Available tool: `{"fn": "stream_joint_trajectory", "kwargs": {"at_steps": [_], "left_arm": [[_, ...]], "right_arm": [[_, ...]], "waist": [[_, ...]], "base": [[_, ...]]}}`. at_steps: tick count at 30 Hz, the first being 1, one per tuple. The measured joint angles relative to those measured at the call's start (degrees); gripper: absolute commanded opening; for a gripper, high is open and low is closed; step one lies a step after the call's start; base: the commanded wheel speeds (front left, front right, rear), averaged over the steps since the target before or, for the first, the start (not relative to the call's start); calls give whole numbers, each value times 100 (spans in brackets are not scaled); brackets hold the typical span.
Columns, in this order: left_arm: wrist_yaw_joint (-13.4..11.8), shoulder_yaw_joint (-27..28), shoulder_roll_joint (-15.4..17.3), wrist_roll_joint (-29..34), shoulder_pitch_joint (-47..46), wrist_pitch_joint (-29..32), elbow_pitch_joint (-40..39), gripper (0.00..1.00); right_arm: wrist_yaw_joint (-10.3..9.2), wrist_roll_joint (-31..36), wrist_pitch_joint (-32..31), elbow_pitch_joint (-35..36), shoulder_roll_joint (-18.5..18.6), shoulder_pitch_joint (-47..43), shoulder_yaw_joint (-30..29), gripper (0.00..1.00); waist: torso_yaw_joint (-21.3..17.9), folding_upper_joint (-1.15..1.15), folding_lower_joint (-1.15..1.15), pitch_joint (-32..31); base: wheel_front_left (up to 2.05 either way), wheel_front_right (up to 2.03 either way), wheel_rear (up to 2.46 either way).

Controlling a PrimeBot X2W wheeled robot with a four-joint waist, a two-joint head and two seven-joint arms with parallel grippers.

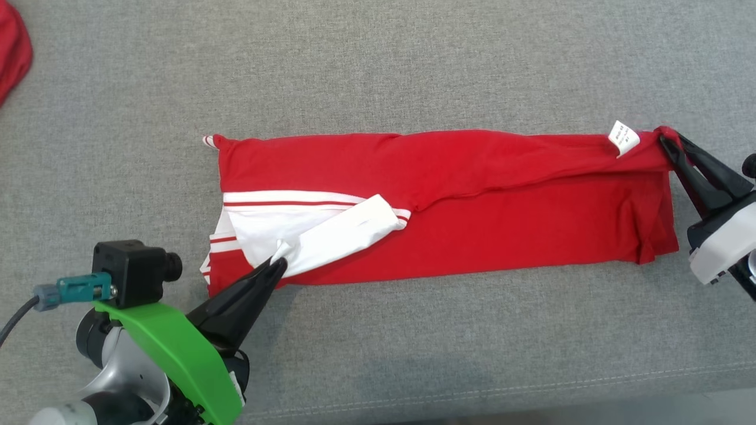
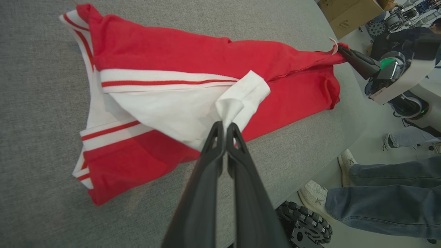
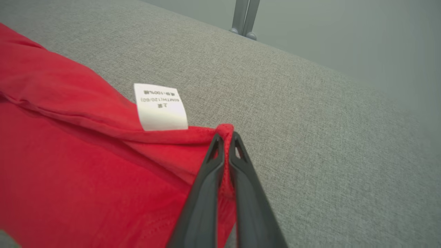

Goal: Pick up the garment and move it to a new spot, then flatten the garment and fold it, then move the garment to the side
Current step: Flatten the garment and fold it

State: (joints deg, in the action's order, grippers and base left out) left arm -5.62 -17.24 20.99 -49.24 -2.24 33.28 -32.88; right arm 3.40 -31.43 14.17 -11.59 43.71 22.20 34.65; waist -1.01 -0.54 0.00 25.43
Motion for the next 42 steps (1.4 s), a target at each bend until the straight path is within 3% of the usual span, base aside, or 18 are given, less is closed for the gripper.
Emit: {"fn": "stream_joint_trajectory", "kwargs": {"at_steps": [2,3,4,5,6,9,10,11,19,28,35,42], "left_arm": [[-3,51,20,29,45,-12,20,45],[-3,69,40,45,61,-14,32,49],[-4,87,52,57,82,-26,44,66],[-22,107,52,58,109,-64,59,89],[-23,136,58,66,138,-64,78,100],[-49,221,124,122,216,-121,112,100],[-49,231,122,123,229,-135,118,100],[-49,232,108,122,235,-178,115,100],[-53,244,-16,360,450,-405,-2,100],[-99,656,-187,881,420,-1010,-176,100],[-105,810,-271,1162,403,-1314,-149,100],[-121,693,-388,1215,414,-1354,-98,100]], "right_arm": [[-3,3,0,12,-3,-87,19,5],[-4,14,0,15,-5,-127,27,6],[-5,14,0,21,-11,-163,38,7],[-5,14,0,21,-15,-183,63,8],[-4,18,0,22,-26,-190,97,14],[-1,51,0,33,-65,-219,186,49],[-1,65,0,36,-68,-253,200,94],[-5,67,0,35,-79,-286,201,100],[-209,-11,1,34,-21,-432,-16,100],[-400,-1254,1,14,-508,-778,-778,100],[-389,-2102,1,-62,-1026,-811,-1155,100],[-337,-2214,-79,-465,-1101,-893,-1102,100]], "waist": [[0,0,0,1],[0,0,0,2],[-2,0,0,3],[-5,0,0,5],[-12,0,0,5],[-54,0,0,-7],[-70,0,0,-14],[-87,0,0,-23],[-245,0,0,-111],[-241,0,0,-168],[-147,0,0,-245],[-43,0,0,-221]], "base": [[0,0,0],[0,0,0],[0,0,0],[0,0,0],[0,0,0],[0,0,0],[0,0,0],[0,0,0],[0,0,0],[0,0,0],[0,0,0],[0,0,0]]}}
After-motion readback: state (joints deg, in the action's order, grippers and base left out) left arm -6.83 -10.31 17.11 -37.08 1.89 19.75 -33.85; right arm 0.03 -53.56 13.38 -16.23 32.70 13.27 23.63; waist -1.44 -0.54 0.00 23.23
